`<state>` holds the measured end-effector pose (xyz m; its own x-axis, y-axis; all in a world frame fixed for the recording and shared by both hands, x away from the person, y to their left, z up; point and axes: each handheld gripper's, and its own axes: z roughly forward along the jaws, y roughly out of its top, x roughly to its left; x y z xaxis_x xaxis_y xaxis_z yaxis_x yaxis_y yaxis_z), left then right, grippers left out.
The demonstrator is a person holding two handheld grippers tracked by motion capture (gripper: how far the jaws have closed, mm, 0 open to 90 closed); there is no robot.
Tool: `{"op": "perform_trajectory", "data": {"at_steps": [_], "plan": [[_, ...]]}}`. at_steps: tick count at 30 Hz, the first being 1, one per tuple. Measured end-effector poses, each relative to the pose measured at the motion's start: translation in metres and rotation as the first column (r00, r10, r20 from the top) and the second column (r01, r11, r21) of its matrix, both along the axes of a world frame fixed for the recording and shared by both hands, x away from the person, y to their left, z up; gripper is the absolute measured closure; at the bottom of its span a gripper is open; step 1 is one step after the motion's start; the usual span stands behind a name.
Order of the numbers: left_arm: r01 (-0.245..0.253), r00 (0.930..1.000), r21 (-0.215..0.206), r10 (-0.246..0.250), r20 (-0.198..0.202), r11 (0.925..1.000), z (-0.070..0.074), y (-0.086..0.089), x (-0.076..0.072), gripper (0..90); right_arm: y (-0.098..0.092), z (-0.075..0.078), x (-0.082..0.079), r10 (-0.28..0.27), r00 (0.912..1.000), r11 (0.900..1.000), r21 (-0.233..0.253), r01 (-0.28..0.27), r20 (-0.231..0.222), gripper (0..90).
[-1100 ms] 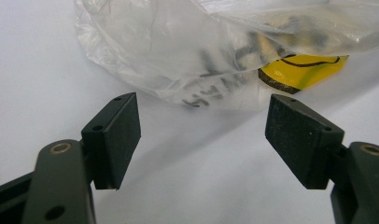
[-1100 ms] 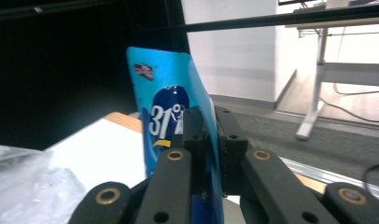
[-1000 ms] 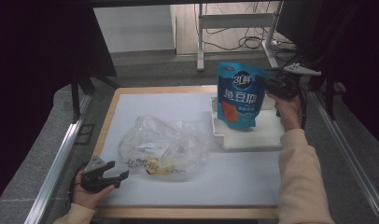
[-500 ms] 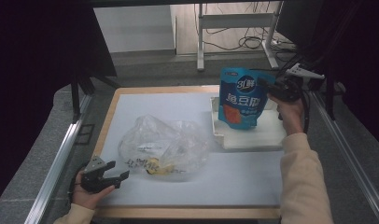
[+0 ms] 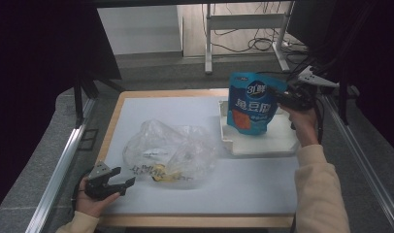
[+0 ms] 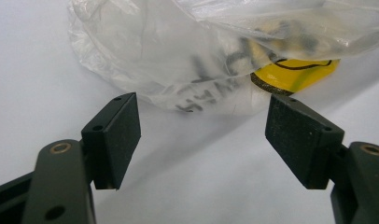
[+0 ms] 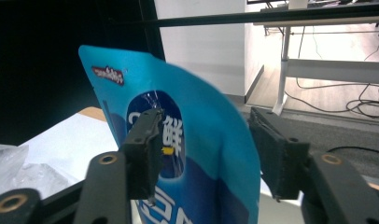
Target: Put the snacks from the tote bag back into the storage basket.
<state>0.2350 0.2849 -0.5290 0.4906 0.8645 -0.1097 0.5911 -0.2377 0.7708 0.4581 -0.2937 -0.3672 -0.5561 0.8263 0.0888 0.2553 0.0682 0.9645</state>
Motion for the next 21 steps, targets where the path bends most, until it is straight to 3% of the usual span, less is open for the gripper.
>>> {"op": "perform_trajectory", "data": {"at_steps": [9, 21], "plan": [[-0.002, 1.0, -0.01, 0.002, -0.001, 1.0, 0.0, 0.001, 0.001, 27.0, -0.007, -0.007, -0.01, -0.032, 0.9991, 0.999, 0.006, 0.032, -0.028, 34.1], [0.005, 0.9999, -0.006, -0.005, 0.012, 1.0, 0.002, 0.001, -0.004, 27.0, -0.016, -0.029, -0.03, -0.072, 0.9925, 0.997, 0.016, 0.074, -0.098, 31.7]]}}
